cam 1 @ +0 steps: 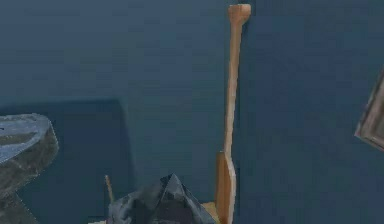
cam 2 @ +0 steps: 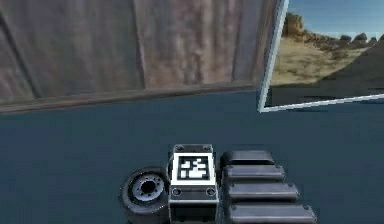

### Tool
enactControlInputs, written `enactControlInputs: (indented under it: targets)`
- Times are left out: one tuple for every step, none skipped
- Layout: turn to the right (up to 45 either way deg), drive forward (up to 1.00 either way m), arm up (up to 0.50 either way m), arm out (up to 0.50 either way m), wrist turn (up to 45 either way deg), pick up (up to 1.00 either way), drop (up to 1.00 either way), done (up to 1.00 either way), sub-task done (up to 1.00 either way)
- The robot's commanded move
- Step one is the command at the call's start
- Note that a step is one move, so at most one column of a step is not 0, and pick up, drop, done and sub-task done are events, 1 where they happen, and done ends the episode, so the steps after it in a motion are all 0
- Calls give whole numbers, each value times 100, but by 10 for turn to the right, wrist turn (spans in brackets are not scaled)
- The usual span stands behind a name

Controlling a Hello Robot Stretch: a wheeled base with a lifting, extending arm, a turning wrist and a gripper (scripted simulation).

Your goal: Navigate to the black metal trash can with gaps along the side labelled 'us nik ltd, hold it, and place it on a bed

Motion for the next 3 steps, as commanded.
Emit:
enactControlInputs:
  targets:
    - [450,0,0,0,0,0,0,0,0]
    - [450,0,0,0,0,0,0,0,0]
    - [450,0,0,0,0,0,0,0,0]
